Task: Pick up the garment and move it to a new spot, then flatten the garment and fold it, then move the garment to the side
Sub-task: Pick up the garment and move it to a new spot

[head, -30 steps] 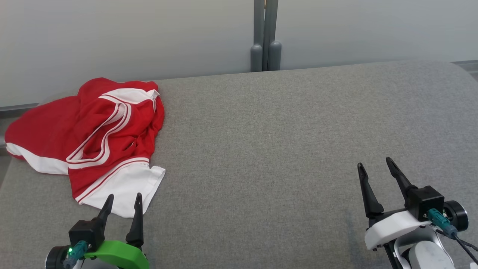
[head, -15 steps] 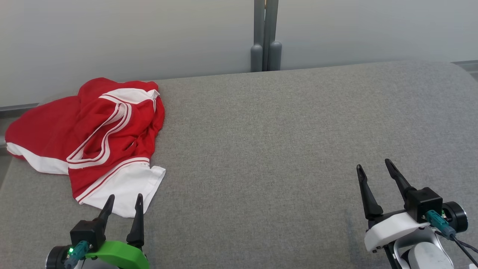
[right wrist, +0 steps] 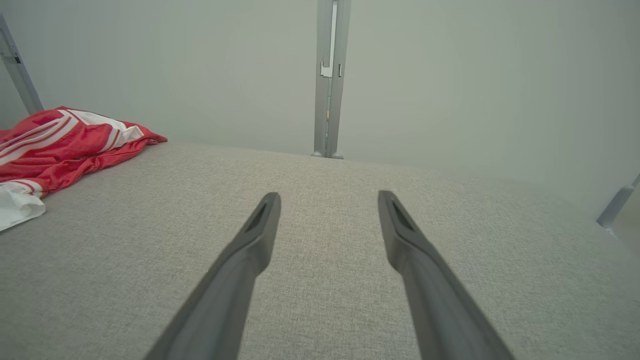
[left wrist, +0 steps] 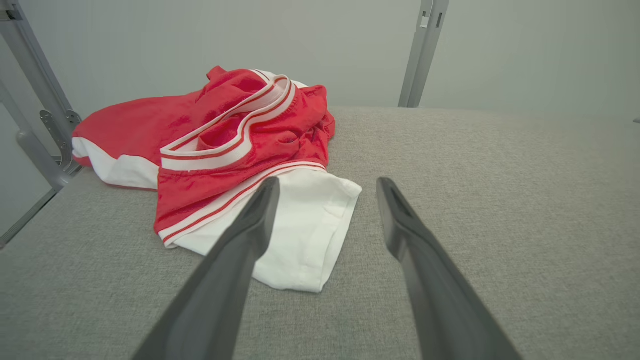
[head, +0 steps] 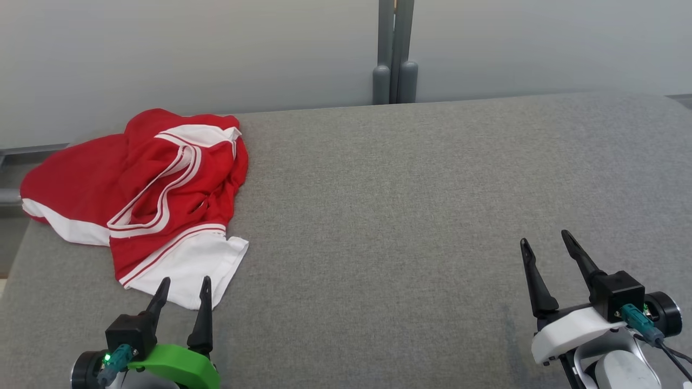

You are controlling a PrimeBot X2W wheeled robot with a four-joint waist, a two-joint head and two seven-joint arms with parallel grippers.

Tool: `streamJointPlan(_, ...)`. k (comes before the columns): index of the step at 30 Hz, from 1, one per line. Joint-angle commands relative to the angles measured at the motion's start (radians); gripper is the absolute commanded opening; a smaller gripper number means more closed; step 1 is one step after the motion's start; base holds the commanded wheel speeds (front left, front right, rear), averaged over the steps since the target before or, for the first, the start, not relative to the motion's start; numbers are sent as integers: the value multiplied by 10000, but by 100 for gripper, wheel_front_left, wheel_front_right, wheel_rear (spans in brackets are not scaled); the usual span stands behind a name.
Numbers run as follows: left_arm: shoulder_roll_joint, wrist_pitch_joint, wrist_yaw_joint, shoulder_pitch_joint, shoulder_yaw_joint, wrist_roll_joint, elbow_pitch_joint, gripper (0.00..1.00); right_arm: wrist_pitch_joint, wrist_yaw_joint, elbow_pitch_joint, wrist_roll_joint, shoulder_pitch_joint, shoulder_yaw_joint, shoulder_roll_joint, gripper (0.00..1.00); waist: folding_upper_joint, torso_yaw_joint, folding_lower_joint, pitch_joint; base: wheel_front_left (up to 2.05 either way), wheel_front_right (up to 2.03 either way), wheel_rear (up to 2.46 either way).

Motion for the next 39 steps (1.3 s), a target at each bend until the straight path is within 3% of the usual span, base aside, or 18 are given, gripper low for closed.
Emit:
streamJointPlan(1,10,-18,-29,-115,-18,81,26,100,-50,4,-42,-28,111,-6,-39,100,0,301,0,-40,0,0,0)
streamJointPlan(13,182,-18,28,177,108,58,134,100,-48,3,3,59,134,321,80,100,0,2965,0,-302,0,0,0)
streamJointPlan(18,291,-18,43,327,192,2,123,100,-48,3,62,103,-111,667,148,100,0,3462,0,-330,0,0,0)
streamJointPlan(28,147,296,106,-660,208,-286,59,100,-45,3,-55,73,-636,909,-116,100,0,3264,0,571,0,0,0)
streamJointPlan(34,45,1763,27,-2893,-226,-721,289,100,-42,3,-309,-141,-1439,1136,-563,100,0,2797,0,2275,0,0,0)
streamJointPlan(39,-6,3403,-24,-5012,-653,-1719,1136,100,-42,1,-358,-259,-2259,1588,-813,100,0,2323,0,3567,0,0,0)
